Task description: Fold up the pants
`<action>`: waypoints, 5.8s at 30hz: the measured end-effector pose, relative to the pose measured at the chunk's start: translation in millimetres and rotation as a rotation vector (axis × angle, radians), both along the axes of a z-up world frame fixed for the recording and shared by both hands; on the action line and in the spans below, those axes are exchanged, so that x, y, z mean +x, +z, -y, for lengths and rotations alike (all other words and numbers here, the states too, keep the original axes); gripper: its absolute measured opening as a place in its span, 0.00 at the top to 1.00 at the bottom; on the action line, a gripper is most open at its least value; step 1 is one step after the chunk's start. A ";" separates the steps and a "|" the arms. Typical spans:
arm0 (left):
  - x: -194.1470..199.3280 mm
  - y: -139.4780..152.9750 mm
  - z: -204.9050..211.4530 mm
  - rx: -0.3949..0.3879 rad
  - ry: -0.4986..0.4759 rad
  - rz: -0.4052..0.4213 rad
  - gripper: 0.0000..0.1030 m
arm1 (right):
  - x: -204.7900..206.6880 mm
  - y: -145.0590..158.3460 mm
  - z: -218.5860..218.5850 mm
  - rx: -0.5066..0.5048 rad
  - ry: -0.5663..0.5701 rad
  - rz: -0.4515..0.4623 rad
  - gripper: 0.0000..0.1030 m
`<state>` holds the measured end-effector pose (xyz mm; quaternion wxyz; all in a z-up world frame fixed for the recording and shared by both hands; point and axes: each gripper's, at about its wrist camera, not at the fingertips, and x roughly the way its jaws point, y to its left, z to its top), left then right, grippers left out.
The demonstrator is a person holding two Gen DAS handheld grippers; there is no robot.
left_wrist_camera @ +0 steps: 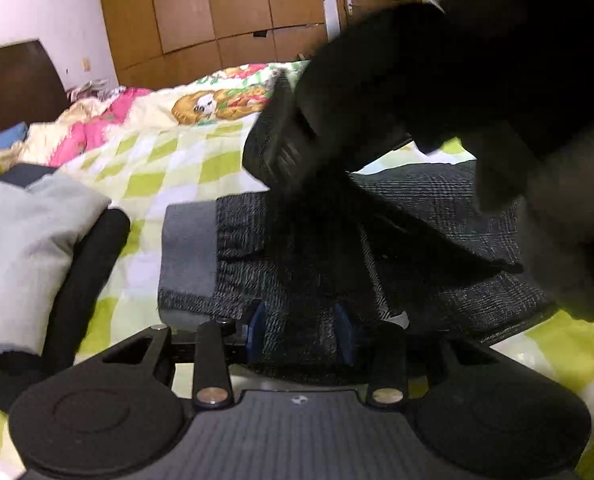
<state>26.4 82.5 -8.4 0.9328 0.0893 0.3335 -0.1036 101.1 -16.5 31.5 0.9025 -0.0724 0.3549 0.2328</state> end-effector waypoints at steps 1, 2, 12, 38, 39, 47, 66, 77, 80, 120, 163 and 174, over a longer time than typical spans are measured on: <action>5.4 -0.3 -0.3 -0.011 0.001 -0.004 0.49 | -0.7 -0.8 -3.1 -0.016 0.011 0.004 0.91; 5.6 0.1 -1.4 -0.020 0.001 -0.004 0.49 | -1.1 -0.1 -5.6 -0.020 0.014 0.005 0.89; 3.6 4.7 -19.8 -0.050 0.035 0.021 0.48 | -7.2 4.5 -37.4 -0.168 0.167 0.109 0.86; -23.6 13.2 -45.5 0.040 0.110 0.011 0.48 | -7.5 -13.5 -74.8 -0.098 0.296 0.026 0.81; -25.8 14.4 -46.1 0.045 0.112 0.012 0.48 | -8.8 -12.3 -72.8 -0.077 0.297 0.024 0.76; -35.6 41.1 -39.4 0.075 0.082 0.087 0.48 | -24.9 30.9 16.1 0.165 0.119 0.033 0.67; 22.4 2.2 81.9 0.236 -0.154 0.050 0.44 | -48.7 -33.4 233.0 0.278 -0.538 -0.121 0.66; 91.1 -19.9 151.4 0.342 -0.119 0.130 0.43 | -63.0 -47.3 286.4 0.343 -0.684 -0.155 0.62; 75.8 -26.6 147.4 0.363 -0.122 0.123 0.43 | -59.7 -52.0 290.1 0.385 -0.664 -0.178 0.56; 30.4 -18.1 100.6 0.199 -0.155 0.077 0.42 | -4.1 62.3 203.1 0.591 -0.370 -0.208 0.91; 2.6 -1.5 -42.0 -0.099 0.135 -0.023 0.40 | 62.0 9.9 -64.2 0.327 -0.065 -0.392 0.77; -23.9 14.0 -73.5 -0.114 0.252 -0.015 0.40 | 60.8 14.5 -65.1 0.406 -0.022 -0.380 0.77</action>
